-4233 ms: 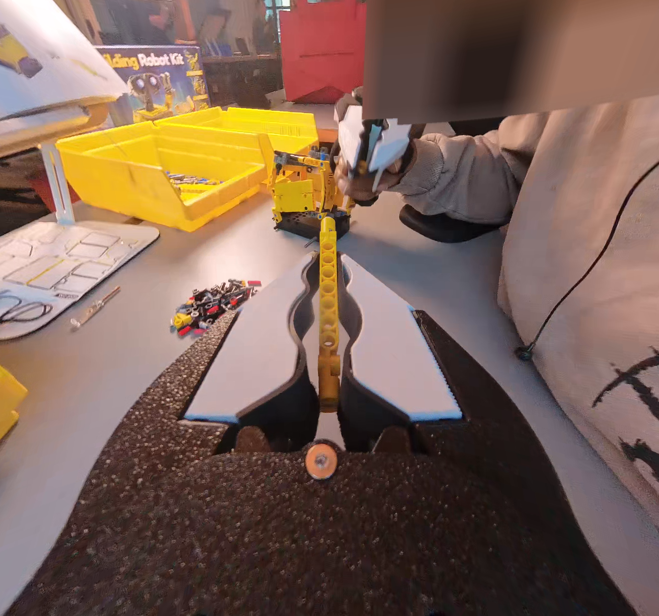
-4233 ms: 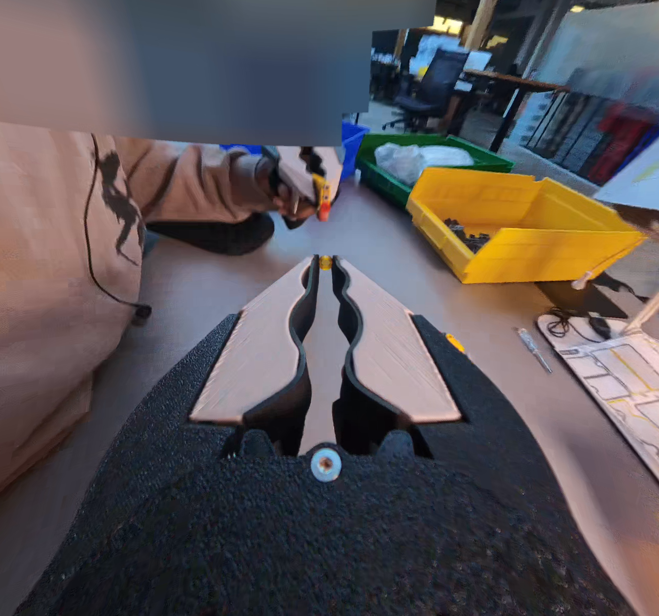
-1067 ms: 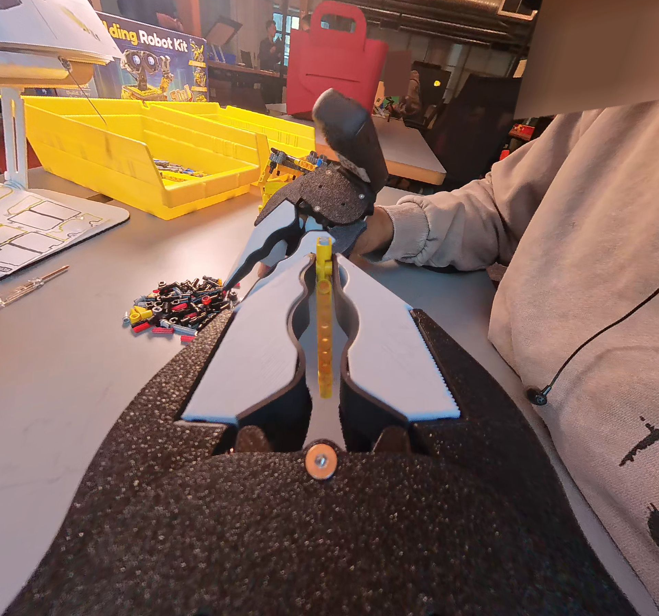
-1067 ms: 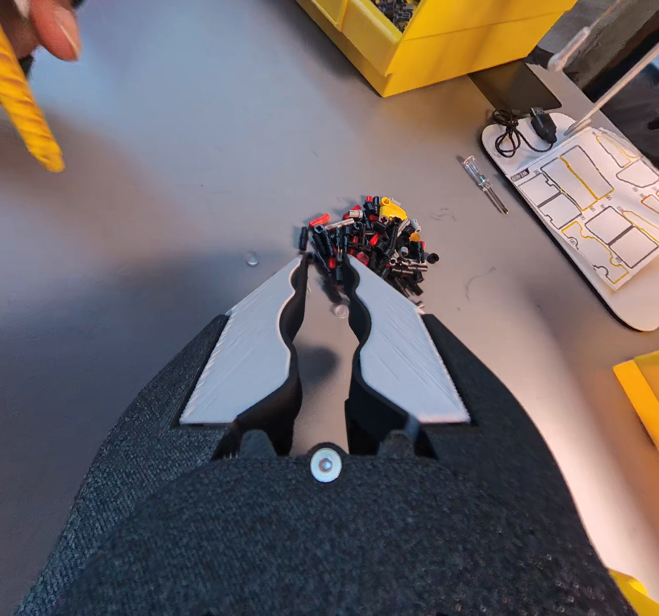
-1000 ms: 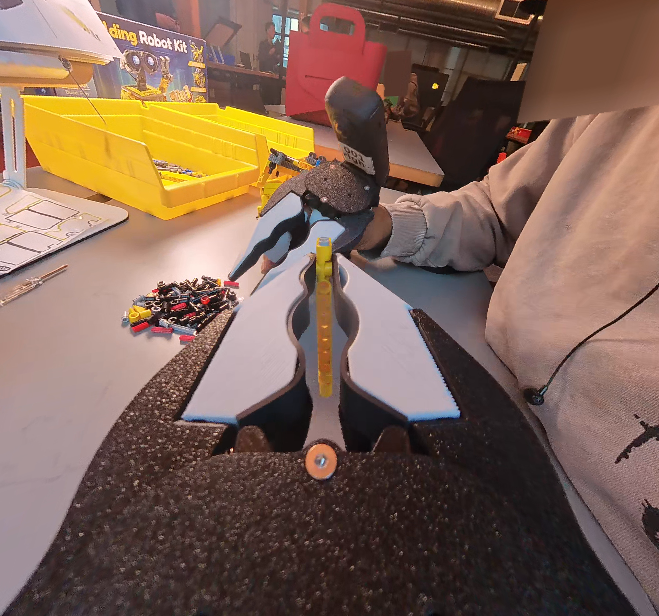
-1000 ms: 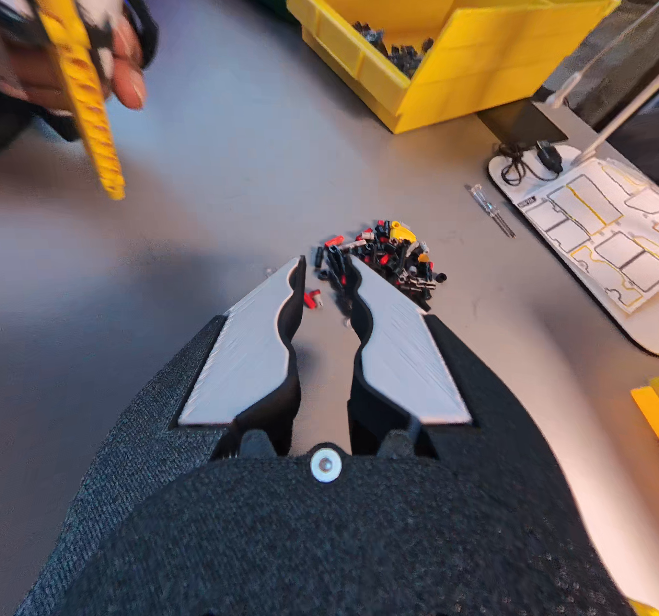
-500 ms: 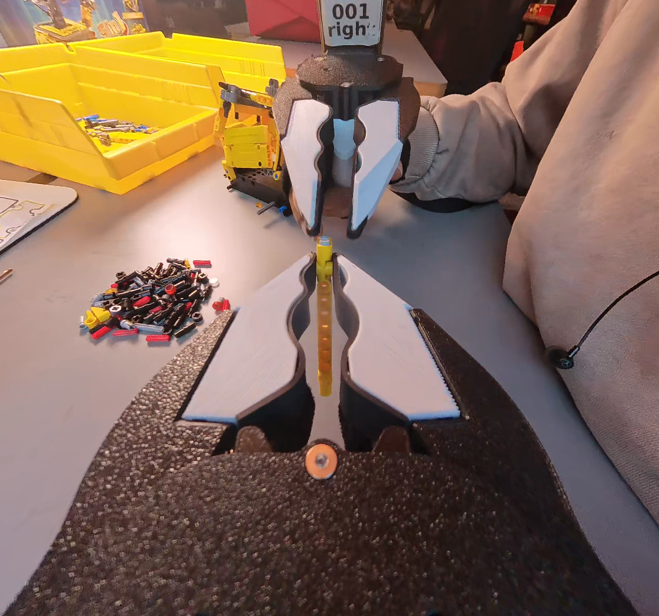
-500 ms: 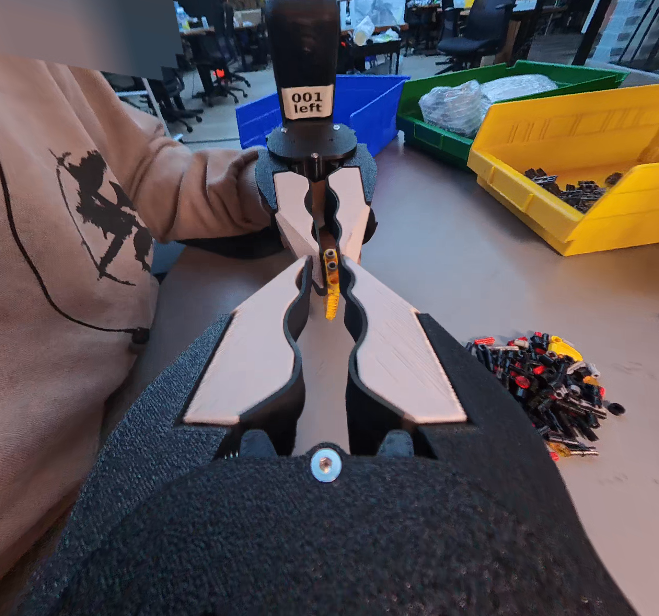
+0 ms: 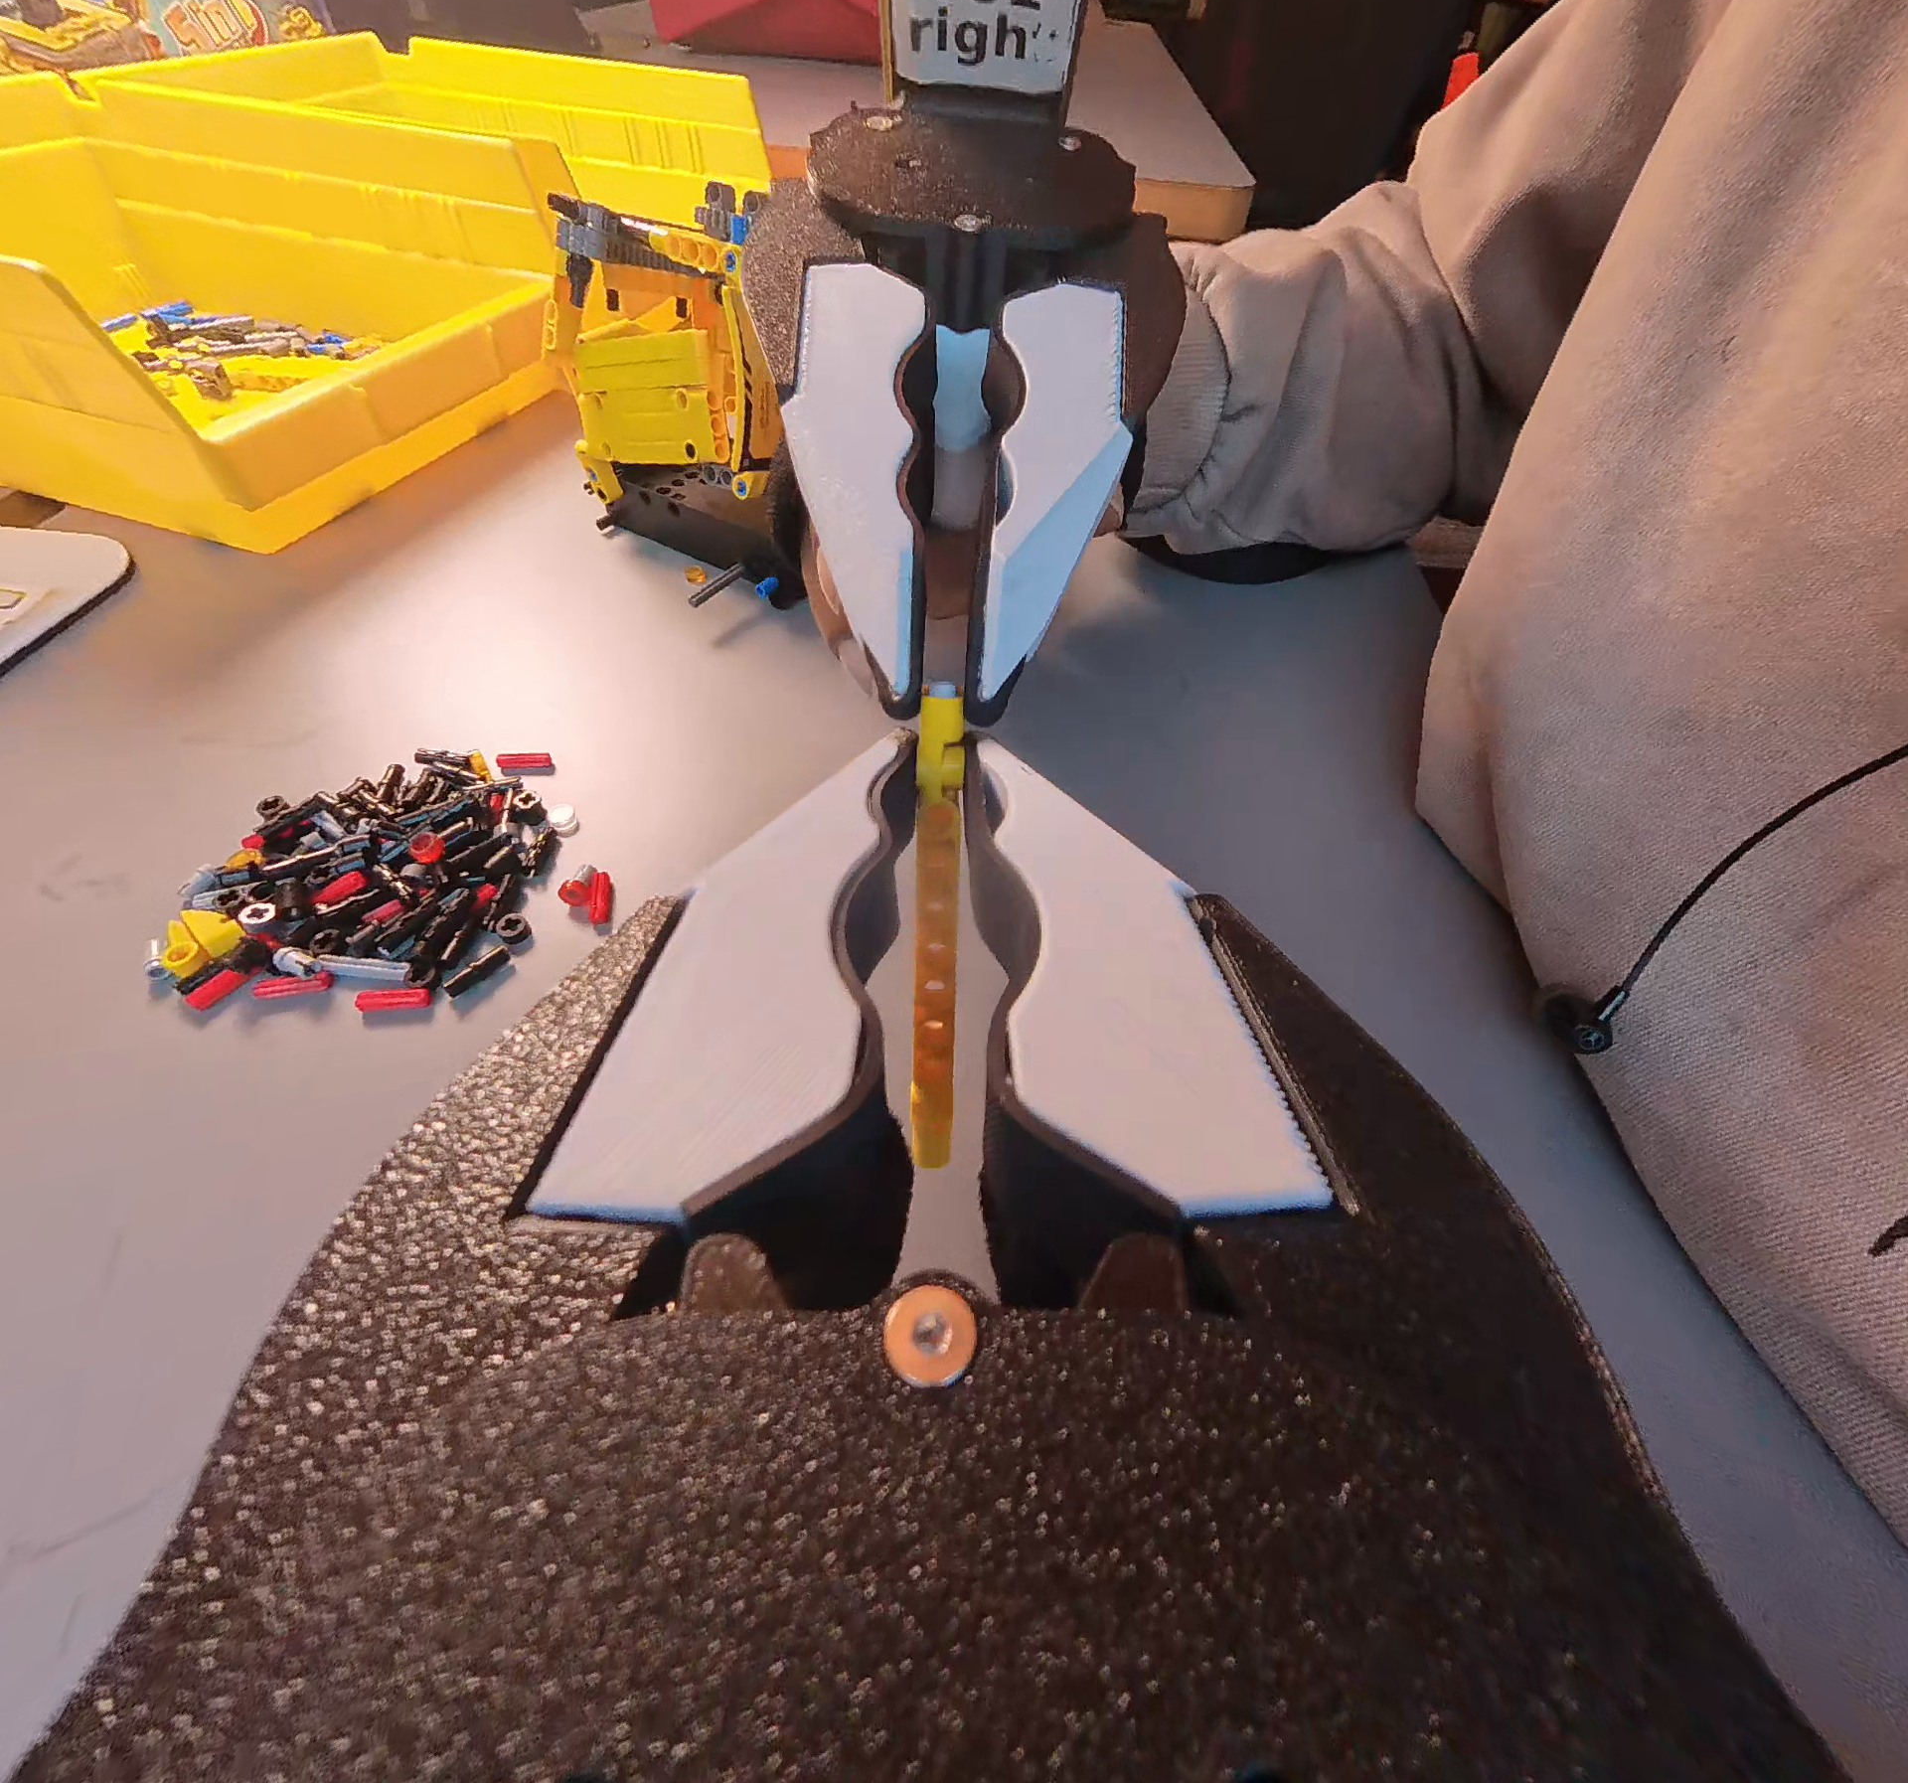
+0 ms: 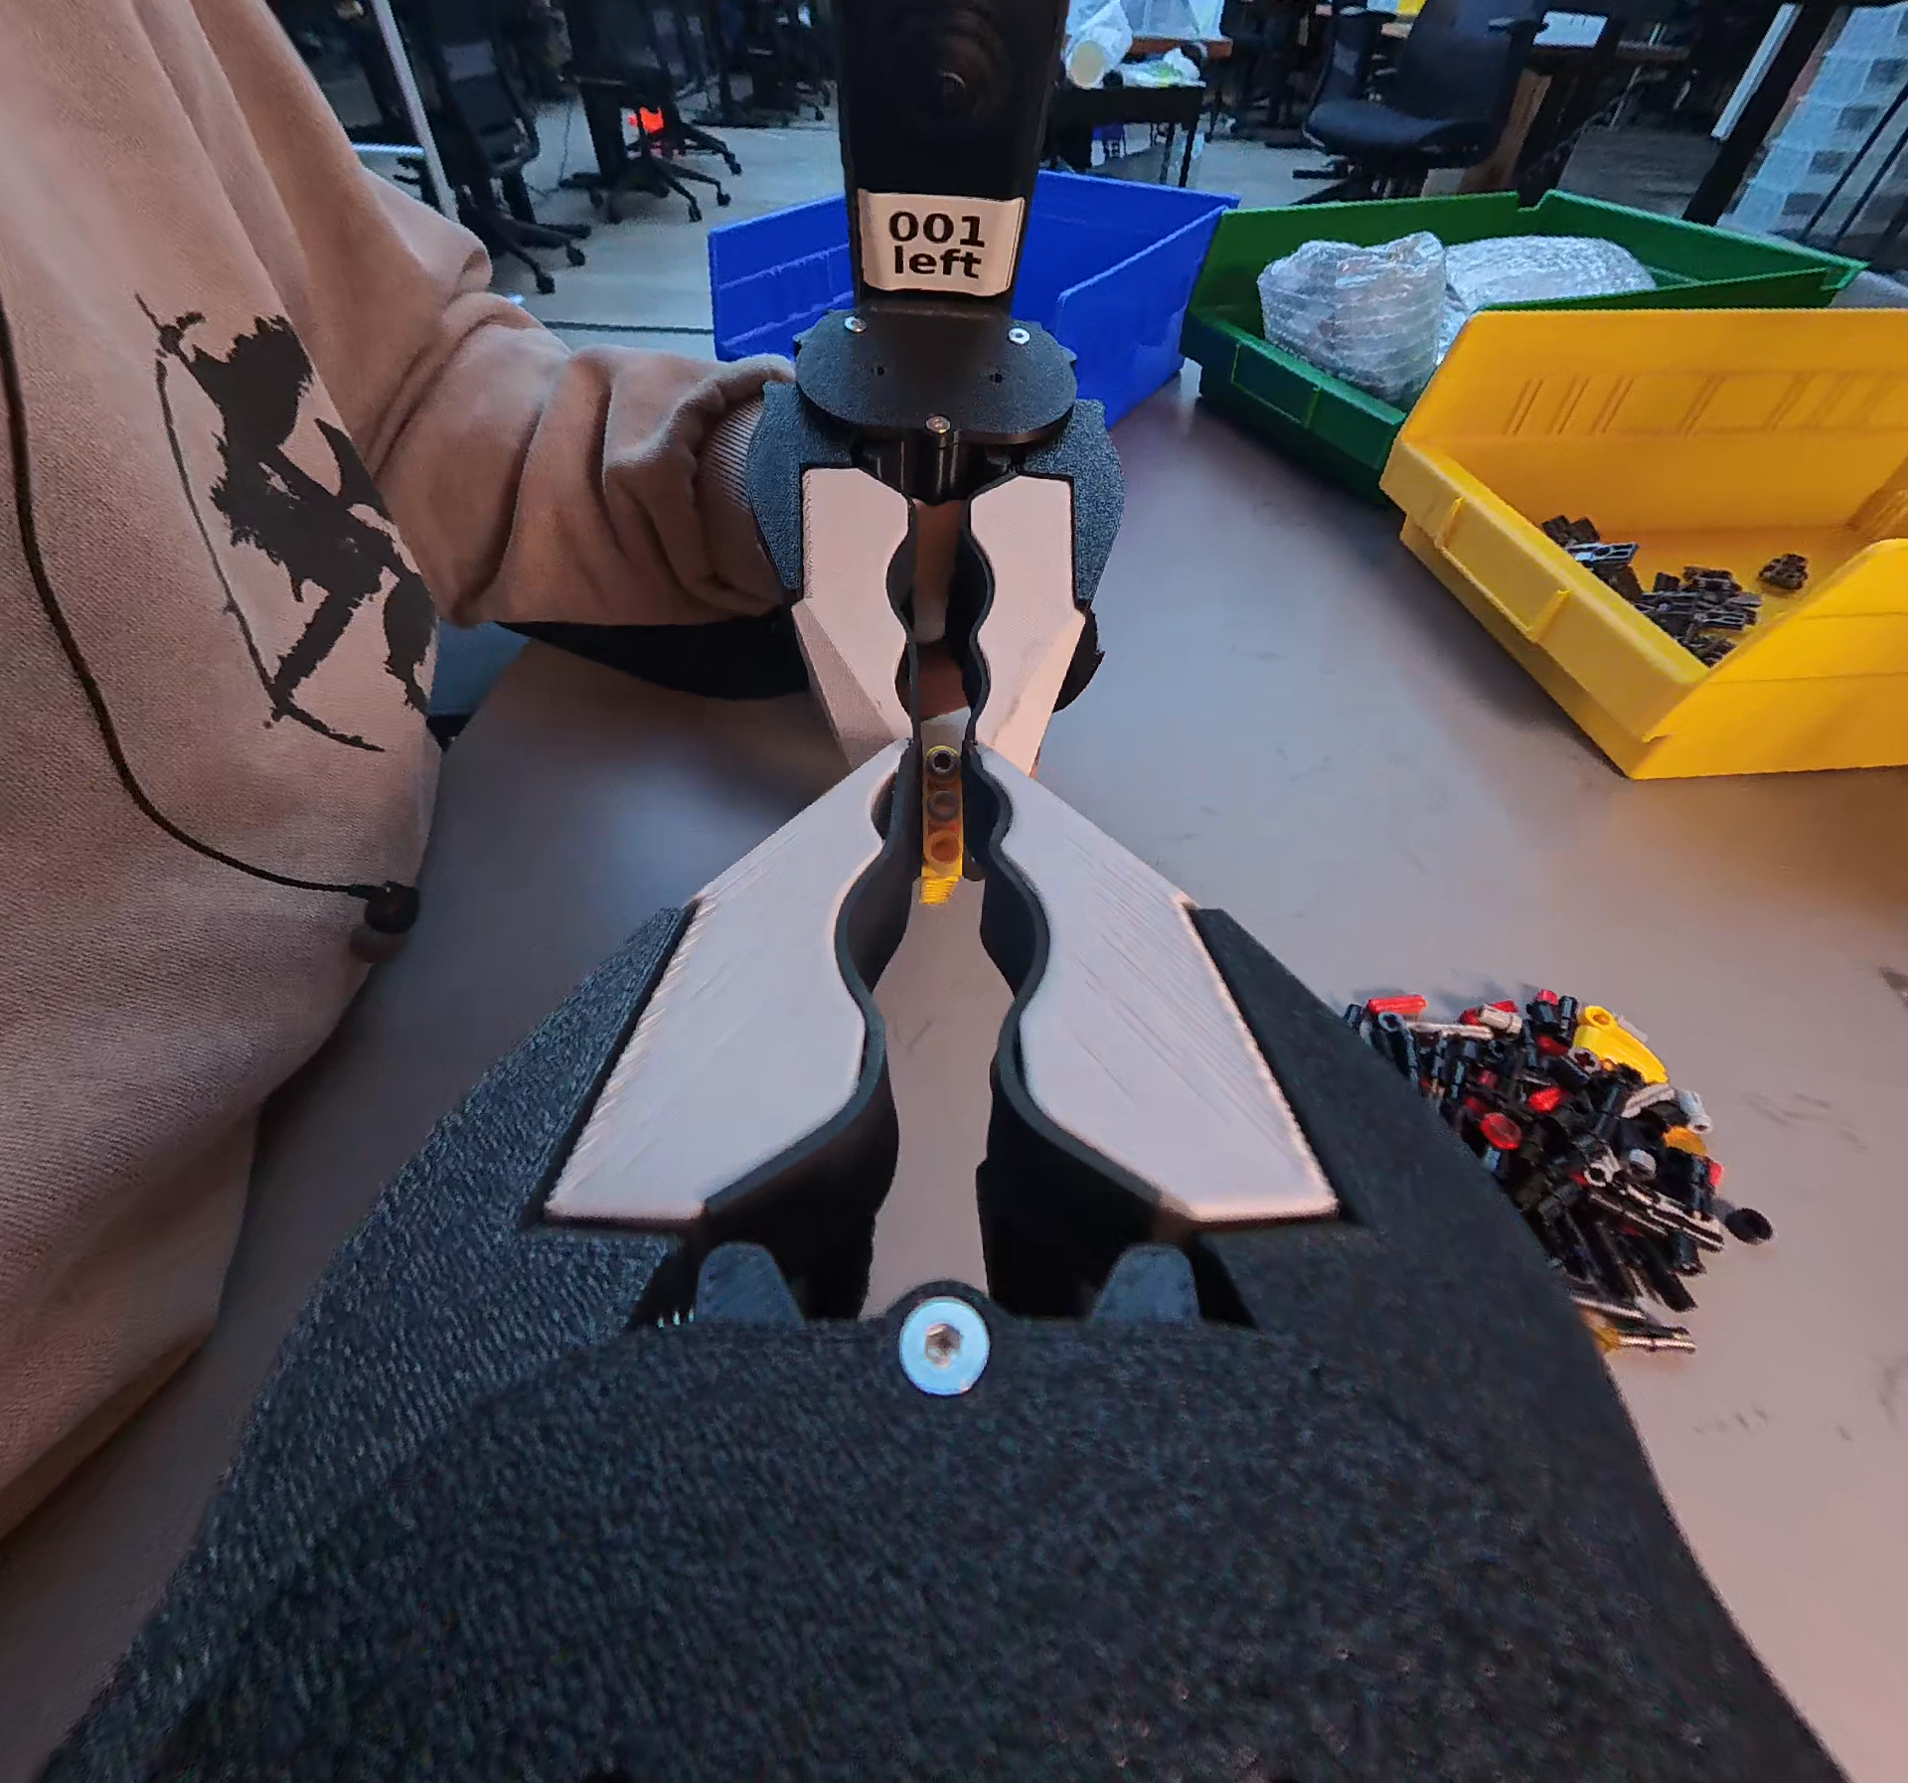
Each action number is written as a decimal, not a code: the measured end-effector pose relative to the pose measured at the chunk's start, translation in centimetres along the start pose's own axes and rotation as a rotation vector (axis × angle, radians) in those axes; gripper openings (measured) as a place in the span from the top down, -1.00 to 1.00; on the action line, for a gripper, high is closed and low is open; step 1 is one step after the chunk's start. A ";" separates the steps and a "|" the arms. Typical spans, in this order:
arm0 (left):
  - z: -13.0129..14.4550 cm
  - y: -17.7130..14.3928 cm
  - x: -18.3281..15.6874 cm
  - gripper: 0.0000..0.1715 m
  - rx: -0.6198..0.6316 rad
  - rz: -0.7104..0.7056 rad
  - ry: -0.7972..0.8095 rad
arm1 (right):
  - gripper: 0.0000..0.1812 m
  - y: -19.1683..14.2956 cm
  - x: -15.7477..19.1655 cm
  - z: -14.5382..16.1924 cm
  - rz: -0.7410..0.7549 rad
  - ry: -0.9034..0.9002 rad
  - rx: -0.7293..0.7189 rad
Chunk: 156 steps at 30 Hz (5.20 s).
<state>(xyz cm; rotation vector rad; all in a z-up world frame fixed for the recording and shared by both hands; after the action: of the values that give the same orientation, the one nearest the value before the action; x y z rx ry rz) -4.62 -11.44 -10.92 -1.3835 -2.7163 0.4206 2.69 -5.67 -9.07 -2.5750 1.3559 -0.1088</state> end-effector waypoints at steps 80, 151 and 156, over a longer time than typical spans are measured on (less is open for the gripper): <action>0.7 -1.0 -0.1 0.93 0.088 -0.016 -0.045 | 0.93 -1.2 0.0 0.8 -0.029 -0.005 -0.021; -0.6 -4.4 4.4 0.59 -0.081 -0.520 -0.046 | 0.93 -26.1 -24.0 1.9 1.137 -0.153 0.713; -0.2 -4.7 4.9 0.59 -0.074 -0.536 -0.068 | 0.92 -24.4 -27.4 7.6 1.102 -0.171 1.062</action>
<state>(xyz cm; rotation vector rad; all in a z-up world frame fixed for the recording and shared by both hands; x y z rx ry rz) -11.15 -10.09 -9.80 -0.6075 -3.0216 0.3278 8.00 31.42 -9.58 -0.8213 1.7525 -0.2919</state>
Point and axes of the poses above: each gripper's, where its closed fingertips meet, y out along the fingers, z out of its underside, x = y × z across the jaws, the point moved 6 cm from there along -y, back along the fingers, and after that the axes turned 1 degree about -y, right-handed, at the moved point
